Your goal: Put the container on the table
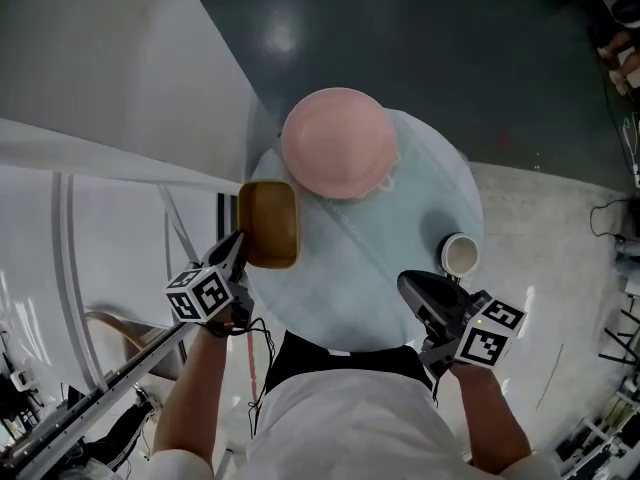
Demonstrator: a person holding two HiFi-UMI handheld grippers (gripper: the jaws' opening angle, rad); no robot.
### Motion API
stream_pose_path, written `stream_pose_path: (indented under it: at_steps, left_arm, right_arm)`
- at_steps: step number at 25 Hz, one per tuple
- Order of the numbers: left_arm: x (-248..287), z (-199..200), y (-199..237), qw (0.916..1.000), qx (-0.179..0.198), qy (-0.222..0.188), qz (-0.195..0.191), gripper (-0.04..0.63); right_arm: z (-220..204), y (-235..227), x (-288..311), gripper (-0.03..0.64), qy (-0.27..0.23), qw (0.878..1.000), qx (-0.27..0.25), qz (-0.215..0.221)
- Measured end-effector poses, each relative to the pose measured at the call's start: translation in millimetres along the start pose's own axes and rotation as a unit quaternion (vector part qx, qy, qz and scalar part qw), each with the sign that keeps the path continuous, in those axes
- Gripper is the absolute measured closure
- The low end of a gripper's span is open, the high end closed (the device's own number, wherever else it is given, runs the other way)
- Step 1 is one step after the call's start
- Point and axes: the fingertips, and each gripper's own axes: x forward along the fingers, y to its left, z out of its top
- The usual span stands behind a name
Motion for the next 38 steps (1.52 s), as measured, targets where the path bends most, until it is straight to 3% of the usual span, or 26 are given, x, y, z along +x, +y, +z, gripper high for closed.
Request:
stream_pose_path:
  at_steps: [21, 38]
  left_arm:
    - [37, -20, 27, 0.9969, 0.049, 0.045, 0.041, 0.563]
    - [44, -21, 31, 0.986, 0.124, 0.07, 0.087, 0.563]
  right_arm:
    - [-16, -24, 6, 0.594, 0.022, 0.999, 0.022, -0.009]
    - [-12, -25, 3, 0.594, 0.015, 0.999, 0.024, -0.015]
